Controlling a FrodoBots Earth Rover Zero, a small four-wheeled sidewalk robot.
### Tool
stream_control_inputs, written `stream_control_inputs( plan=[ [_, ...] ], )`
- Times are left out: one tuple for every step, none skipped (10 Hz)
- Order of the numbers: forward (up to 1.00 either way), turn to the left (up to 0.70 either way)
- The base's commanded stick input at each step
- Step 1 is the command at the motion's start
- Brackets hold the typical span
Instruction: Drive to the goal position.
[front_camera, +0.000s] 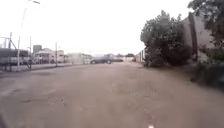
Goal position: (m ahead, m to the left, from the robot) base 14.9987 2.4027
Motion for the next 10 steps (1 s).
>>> stream_control_inputs(
  plan=[
    [0.50, 0.00],
    [0.50, 0.00],
    [0.50, 0.00],
    [0.50, 0.00],
    [0.50, 0.00],
    [0.50, 0.00],
    [0.50, 0.00],
    [0.50, 0.00],
    [0.50, 0.00],
    [0.50, 0.00]
  ],
)
